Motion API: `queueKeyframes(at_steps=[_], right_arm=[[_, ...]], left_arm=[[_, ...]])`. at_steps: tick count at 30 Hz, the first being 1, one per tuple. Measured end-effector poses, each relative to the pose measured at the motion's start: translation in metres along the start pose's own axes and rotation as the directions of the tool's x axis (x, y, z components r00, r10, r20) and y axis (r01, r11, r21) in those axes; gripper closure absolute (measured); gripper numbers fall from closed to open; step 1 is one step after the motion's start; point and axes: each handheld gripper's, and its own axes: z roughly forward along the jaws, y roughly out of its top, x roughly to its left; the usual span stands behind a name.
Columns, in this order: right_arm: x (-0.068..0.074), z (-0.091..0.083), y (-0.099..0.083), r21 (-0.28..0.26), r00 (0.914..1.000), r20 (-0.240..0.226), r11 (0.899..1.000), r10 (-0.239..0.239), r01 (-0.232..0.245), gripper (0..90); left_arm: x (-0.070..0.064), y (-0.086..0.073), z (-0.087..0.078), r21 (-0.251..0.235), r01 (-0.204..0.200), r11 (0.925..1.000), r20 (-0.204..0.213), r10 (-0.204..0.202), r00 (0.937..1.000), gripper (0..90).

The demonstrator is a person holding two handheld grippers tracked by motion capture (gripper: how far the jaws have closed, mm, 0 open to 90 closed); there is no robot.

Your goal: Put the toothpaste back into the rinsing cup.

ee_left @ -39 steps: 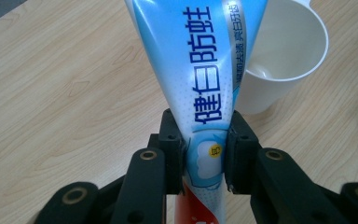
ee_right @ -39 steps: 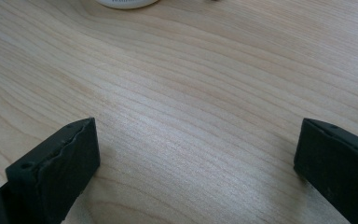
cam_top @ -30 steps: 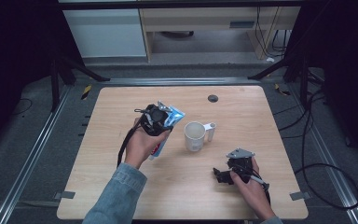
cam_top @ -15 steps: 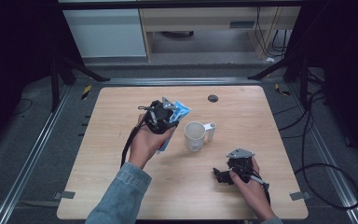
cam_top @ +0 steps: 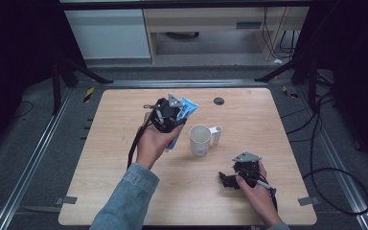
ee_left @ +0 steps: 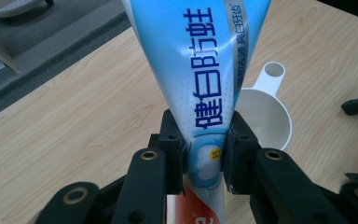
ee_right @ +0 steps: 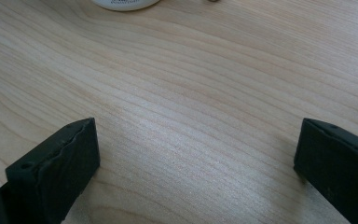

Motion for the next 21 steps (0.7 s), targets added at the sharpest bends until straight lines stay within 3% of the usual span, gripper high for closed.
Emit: queueKeyframes(at_steps=[6, 15, 21], right_arm=[[0.0, 0.0, 0.0, 0.0, 1.0, 0.0, 1.0, 0.0, 0.0, 0.3], [0.0, 0.0, 0.0, 0.002, 1.0, -0.001, 1.0, -0.003, 0.003, 0.3], [0.001, -0.001, 0.0, 0.006, 0.9999, -0.005, 1.0, 0.011, -0.011, 0.3]], left_arm=[[-0.002, 0.007, -0.008, -0.066, 0.006, 0.9978, -0.022, -0.008, 0.9997, 72.2], [-0.003, 0.019, -0.01, -0.085, -0.003, 0.9963, -0.023, 0.001, 0.9997, 72.2], [0.008, 0.019, 0.0, -0.087, 0.044, 0.9952, -0.024, -0.046, 0.9987, 72.2]])
